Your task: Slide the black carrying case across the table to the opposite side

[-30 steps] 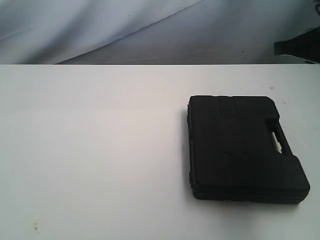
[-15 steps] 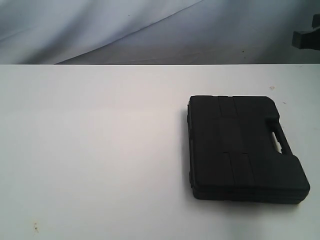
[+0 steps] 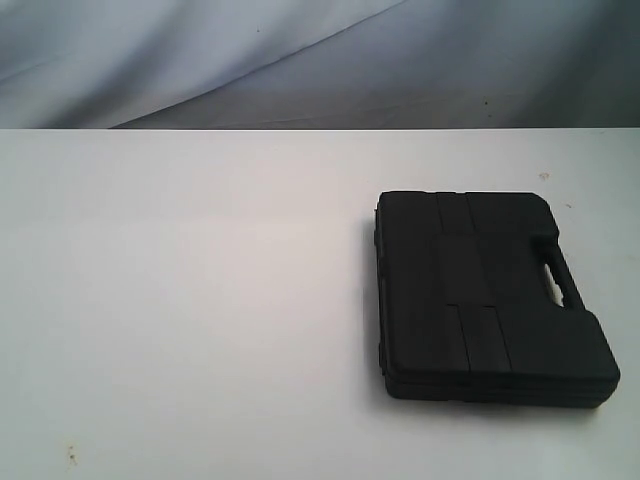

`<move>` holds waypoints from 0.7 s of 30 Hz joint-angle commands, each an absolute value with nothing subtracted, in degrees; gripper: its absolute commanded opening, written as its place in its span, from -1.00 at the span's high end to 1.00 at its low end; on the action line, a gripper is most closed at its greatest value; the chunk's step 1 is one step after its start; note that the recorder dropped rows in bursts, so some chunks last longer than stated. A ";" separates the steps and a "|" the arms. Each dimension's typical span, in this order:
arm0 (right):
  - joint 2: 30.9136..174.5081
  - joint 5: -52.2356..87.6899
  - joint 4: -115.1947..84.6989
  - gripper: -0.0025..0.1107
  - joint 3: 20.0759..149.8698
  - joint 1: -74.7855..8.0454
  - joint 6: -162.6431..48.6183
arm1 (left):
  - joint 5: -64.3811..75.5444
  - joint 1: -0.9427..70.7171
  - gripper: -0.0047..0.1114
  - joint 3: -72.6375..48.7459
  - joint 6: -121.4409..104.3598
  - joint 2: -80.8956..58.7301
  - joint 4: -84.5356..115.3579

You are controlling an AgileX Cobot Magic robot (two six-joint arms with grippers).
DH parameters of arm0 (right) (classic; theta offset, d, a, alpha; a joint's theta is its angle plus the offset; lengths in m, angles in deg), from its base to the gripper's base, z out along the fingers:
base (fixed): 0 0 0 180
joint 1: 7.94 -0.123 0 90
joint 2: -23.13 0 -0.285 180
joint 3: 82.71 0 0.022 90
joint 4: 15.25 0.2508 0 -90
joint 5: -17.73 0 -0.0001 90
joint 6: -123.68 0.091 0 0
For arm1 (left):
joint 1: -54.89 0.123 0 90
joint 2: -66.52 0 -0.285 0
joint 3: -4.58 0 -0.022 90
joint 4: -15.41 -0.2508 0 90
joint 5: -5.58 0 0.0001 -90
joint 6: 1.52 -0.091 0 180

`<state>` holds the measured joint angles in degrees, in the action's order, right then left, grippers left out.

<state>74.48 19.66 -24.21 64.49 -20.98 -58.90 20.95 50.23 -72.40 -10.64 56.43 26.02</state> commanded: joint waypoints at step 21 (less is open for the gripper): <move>30.91 -2.84 -24.07 0.96 47.22 -20.57 -63.42 | 20.85 50.31 0.92 -72.64 -10.60 56.56 26.48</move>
<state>31.20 0.03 -24.90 47.65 -20.98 -63.04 20.95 50.23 -72.40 -10.64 56.43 26.02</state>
